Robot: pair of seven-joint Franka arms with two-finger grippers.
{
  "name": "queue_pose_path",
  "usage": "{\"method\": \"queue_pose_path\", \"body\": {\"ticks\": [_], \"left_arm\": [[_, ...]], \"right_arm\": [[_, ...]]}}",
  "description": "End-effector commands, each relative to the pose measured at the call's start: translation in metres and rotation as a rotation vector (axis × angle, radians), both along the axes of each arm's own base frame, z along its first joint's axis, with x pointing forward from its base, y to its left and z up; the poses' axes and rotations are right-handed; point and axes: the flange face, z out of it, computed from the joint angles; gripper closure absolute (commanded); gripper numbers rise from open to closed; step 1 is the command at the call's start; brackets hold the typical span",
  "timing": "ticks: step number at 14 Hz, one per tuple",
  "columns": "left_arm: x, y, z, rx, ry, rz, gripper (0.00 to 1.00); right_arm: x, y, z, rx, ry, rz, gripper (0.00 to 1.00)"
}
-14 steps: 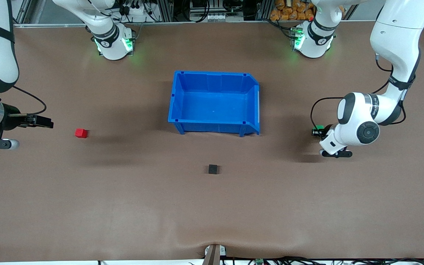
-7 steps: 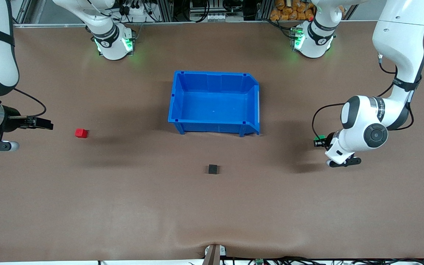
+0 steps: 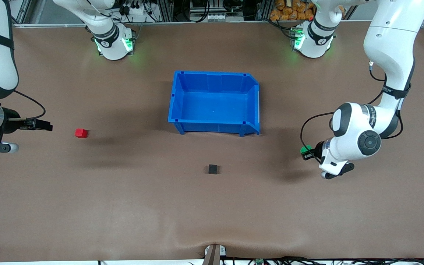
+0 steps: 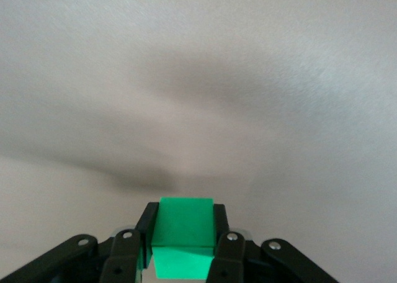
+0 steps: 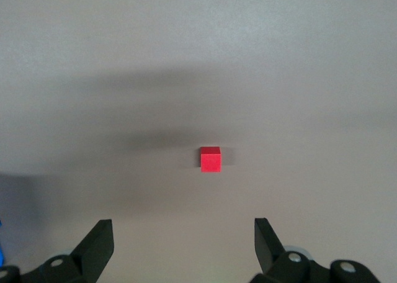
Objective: Attach green and red cubes to black cube
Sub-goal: 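Carry the green cube with the left gripper toward the black cube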
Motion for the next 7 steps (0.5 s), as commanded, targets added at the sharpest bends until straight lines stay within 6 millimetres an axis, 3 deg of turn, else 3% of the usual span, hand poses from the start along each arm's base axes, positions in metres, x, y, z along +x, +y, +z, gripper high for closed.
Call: {"method": "queue_pose_path", "body": {"ticks": [1,7], "left_arm": [[0.016,-0.025,0.001,-0.031,0.007,0.137,1.0],[0.03,-0.064,0.003,-0.071,0.04,0.374,1.0]], "right_arm": [[0.001,-0.008,-0.012,-0.009,-0.003,0.009,0.0],[0.0,-0.007,-0.029,-0.009,-0.007,0.012,0.0]]}}
